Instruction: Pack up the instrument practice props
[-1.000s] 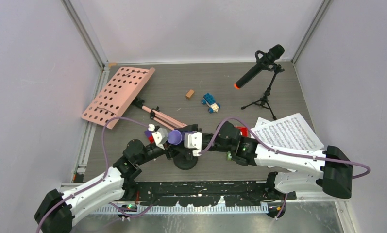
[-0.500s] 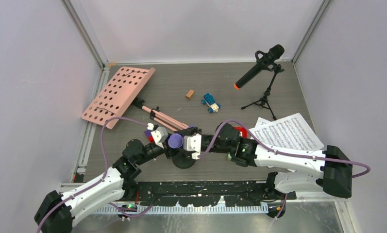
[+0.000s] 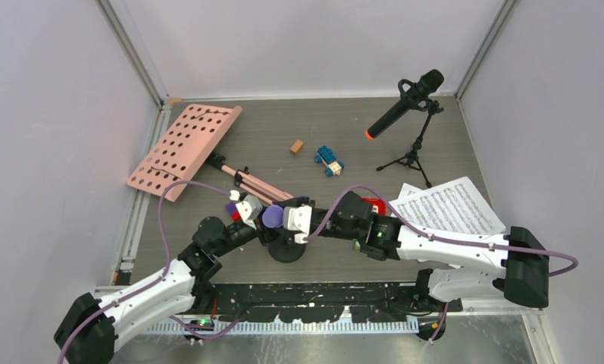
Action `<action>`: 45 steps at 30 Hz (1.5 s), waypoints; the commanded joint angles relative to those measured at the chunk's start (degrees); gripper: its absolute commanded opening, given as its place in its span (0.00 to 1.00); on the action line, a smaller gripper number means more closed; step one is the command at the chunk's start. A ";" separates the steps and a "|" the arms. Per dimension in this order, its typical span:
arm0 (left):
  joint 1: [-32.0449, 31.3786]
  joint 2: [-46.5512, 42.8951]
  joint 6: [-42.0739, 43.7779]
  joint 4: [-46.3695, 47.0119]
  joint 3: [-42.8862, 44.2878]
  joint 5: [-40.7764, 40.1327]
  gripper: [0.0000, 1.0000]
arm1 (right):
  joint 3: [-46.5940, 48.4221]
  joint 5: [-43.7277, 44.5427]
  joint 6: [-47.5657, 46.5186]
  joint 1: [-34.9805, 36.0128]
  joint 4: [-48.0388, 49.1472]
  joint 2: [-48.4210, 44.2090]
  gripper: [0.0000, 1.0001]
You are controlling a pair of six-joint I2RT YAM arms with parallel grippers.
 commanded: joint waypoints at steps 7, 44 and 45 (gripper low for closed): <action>-1.19 7.24 2.60 1.49 -2.20 1.50 0.00 | 11.25 1.07 4.79 0.21 10.11 -3.19 0.00; -1.19 16.90 2.32 5.50 -2.45 1.84 0.00 | 17.55 -1.64 10.05 3.27 10.73 -9.96 0.00; -1.19 17.22 2.32 5.51 -2.36 1.78 0.00 | 17.88 -1.87 10.31 3.29 10.73 -10.09 0.01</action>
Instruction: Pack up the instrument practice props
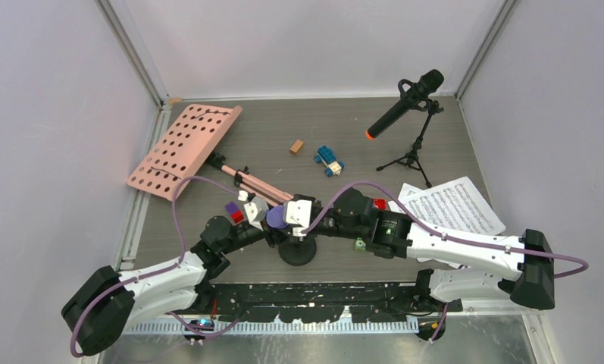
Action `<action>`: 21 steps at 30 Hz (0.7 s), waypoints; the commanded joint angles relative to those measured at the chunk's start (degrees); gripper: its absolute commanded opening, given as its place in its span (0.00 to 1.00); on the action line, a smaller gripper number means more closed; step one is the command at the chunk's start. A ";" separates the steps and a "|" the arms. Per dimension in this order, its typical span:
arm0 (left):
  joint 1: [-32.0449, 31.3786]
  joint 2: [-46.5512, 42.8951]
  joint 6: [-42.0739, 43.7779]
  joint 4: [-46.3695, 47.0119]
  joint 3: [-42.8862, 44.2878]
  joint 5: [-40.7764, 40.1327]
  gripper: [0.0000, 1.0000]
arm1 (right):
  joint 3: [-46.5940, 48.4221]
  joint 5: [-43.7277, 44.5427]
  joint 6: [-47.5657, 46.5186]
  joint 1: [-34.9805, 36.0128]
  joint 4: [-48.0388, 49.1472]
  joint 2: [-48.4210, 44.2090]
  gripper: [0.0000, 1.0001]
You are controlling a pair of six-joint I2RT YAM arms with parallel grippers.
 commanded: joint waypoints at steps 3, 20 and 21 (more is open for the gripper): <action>-0.03 5.03 4.03 -12.70 -0.58 -2.33 0.00 | 12.43 -6.13 6.16 1.08 26.22 -7.36 0.00; -0.06 6.07 3.34 -11.29 -0.77 -3.20 0.00 | 12.04 -9.77 3.73 1.23 21.79 -11.54 0.01; -0.05 5.61 3.33 -11.18 -1.06 -3.09 0.00 | 11.23 -9.76 3.50 1.11 21.84 -12.22 0.00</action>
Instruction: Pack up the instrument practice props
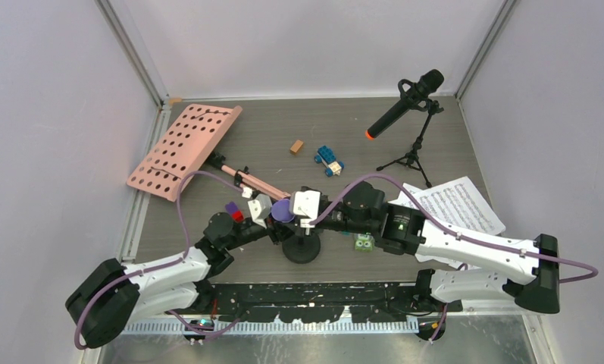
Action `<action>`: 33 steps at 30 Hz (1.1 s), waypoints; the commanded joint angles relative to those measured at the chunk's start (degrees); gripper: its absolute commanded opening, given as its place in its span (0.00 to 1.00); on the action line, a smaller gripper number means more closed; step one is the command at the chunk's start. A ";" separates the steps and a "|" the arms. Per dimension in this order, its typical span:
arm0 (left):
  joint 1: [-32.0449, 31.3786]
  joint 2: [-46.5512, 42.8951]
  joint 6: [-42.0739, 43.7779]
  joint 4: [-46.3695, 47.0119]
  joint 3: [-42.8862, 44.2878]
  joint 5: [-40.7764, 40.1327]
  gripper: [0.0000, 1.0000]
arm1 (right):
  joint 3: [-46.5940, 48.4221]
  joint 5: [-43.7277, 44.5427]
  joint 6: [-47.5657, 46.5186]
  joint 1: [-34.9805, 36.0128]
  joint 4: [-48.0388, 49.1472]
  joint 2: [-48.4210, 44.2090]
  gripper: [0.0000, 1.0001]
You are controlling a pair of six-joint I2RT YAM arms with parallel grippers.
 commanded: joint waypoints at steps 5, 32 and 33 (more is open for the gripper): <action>0.49 1.14 3.59 -15.31 -4.11 -4.37 0.00 | 5.84 -8.99 2.95 2.34 29.49 -11.45 0.01; 0.53 -7.33 2.94 -27.24 -1.27 -8.24 0.00 | 7.66 33.96 11.95 2.30 10.83 -18.66 0.01; 0.49 -9.15 3.03 -28.73 -1.00 -8.33 0.00 | 6.92 37.40 13.09 2.22 8.94 -19.22 0.01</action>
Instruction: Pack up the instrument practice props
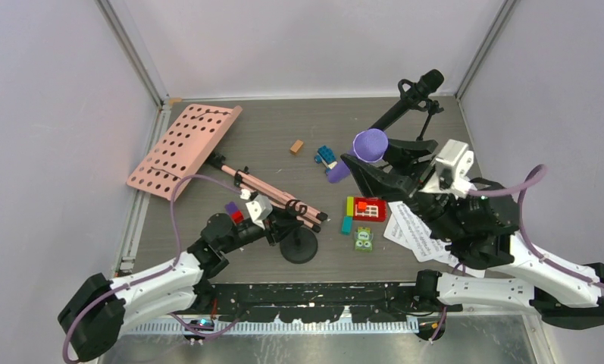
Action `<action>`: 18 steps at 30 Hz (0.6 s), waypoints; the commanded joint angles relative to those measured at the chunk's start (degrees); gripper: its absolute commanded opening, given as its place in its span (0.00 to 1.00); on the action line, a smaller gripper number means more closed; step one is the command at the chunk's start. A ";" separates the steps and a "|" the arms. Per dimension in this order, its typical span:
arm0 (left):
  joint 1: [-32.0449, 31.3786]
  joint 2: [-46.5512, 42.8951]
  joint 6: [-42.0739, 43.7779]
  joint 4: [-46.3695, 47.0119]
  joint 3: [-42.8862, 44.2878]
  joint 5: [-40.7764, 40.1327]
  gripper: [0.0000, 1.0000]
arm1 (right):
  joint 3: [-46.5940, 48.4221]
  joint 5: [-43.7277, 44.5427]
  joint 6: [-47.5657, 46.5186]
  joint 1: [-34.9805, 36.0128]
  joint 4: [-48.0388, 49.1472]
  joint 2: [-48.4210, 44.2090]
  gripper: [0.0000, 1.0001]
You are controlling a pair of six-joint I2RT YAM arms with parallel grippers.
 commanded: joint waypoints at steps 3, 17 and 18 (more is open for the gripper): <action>0.67 -8.42 0.17 -22.70 0.09 -5.65 0.00 | -3.29 29.89 9.46 -0.02 -14.86 -2.76 0.01; 0.62 -27.22 -2.46 -36.73 1.70 -6.98 0.00 | -6.60 42.37 44.89 -0.04 -47.47 -1.63 0.00; 0.64 -28.19 -2.46 -37.53 2.04 -7.25 0.00 | -6.38 42.20 46.75 -0.06 -48.99 -0.52 0.01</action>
